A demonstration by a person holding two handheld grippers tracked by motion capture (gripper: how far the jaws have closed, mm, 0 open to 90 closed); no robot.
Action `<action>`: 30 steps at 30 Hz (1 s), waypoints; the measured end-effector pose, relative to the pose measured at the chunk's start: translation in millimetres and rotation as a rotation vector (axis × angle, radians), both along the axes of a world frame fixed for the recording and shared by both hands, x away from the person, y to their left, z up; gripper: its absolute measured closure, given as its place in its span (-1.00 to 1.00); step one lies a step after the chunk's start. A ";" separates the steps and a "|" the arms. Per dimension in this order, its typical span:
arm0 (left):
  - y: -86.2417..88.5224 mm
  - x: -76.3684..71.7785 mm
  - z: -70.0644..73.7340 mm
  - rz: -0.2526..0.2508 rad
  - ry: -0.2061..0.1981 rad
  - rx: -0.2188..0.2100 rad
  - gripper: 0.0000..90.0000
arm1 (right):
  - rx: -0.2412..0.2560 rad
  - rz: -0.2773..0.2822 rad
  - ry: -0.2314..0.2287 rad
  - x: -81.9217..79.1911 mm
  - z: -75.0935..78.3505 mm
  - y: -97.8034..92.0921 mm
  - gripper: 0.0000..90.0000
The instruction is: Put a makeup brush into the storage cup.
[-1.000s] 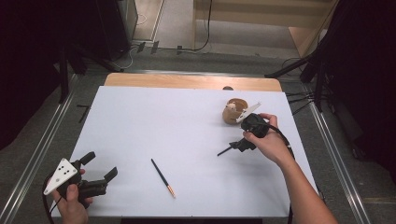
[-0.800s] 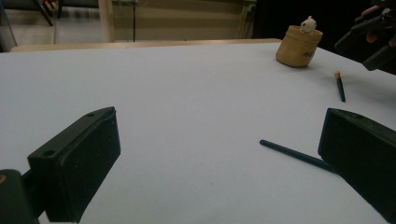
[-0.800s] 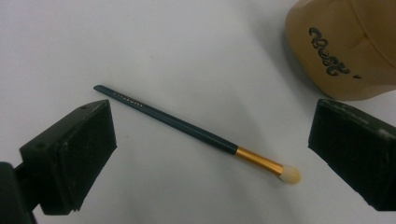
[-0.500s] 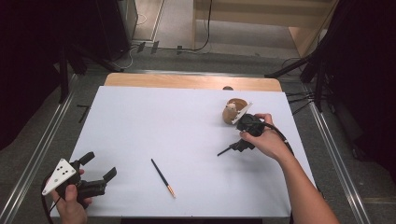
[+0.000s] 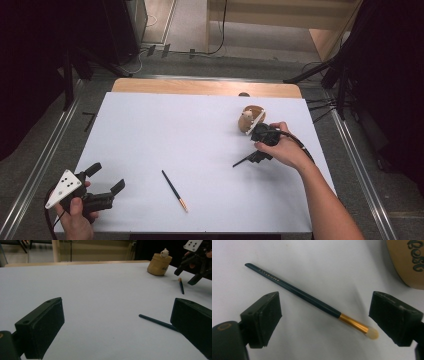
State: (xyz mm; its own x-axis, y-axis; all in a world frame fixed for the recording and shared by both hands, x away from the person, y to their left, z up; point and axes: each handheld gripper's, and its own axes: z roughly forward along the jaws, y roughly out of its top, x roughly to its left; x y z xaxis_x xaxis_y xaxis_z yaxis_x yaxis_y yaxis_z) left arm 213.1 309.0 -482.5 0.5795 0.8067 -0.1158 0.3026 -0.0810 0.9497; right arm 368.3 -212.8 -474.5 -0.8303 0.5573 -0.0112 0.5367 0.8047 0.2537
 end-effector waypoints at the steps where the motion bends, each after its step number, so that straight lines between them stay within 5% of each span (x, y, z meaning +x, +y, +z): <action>1: 0.0 0.0 0.0 0.000 0.000 0.000 -1.00 | -0.006 0.003 0.005 -0.1 -0.9 0.7 -0.70; 9: -0.2 -0.1 0.0 0.002 0.002 0.000 -1.00 | -0.066 0.019 0.039 -0.4 -10.0 5.6 -0.69; 22: 0.2 0.0 -0.2 0.006 0.005 0.001 -1.00 | -0.074 -0.007 0.054 -0.4 -14.2 5.0 -0.58; 27: -0.1 -0.4 0.0 0.005 0.004 0.001 -1.00 | -0.076 -0.011 0.056 -0.4 -10.9 3.6 -0.27; 28: -0.3 -0.5 -0.1 0.006 0.005 0.000 -1.00 | -0.075 -0.019 0.057 0.1 -8.4 2.4 0.05; 30: -0.8 -0.3 -0.2 0.006 0.005 0.000 -1.00 | -0.079 -0.013 0.060 -0.5 -6.3 2.4 0.36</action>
